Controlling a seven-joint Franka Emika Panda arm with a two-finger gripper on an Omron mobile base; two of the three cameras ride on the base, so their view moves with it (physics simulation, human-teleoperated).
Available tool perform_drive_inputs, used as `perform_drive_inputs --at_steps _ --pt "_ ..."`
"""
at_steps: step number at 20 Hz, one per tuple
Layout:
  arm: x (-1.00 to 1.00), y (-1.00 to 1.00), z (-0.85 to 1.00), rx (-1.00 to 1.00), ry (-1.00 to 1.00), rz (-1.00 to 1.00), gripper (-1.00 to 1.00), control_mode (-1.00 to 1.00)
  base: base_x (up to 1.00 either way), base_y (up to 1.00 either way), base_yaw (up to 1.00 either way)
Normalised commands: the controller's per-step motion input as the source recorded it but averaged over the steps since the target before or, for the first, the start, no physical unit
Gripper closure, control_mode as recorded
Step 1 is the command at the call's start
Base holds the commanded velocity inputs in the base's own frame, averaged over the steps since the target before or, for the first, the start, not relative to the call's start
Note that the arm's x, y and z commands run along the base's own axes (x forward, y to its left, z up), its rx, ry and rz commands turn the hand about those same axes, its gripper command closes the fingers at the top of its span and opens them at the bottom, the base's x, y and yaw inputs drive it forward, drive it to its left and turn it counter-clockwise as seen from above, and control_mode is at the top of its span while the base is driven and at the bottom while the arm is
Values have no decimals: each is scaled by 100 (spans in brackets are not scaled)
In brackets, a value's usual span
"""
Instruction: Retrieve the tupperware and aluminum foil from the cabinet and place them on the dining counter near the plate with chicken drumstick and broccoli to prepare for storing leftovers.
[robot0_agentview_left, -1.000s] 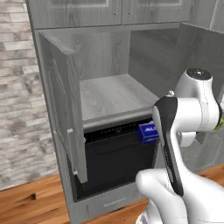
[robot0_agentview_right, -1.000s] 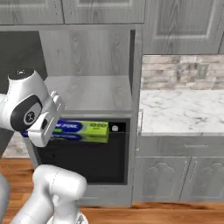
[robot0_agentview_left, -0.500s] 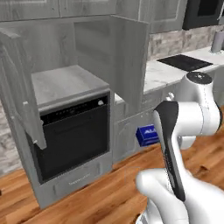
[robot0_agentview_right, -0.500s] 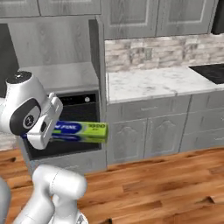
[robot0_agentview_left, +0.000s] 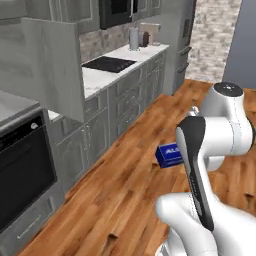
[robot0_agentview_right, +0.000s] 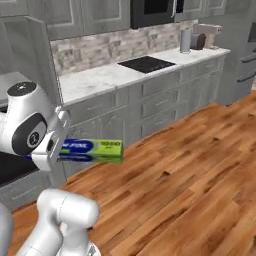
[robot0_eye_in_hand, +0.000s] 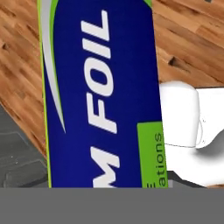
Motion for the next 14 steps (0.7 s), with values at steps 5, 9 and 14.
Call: perform_drive_inputs --at_steps 5,9,14 --pt "0 0 0 0 0 0 100 100 -74 6 -76" --pt "0 0 0 0 0 0 100 100 -66 0 -76" --pt "0 0 0 0 0 0 100 100 -45 0 -77"
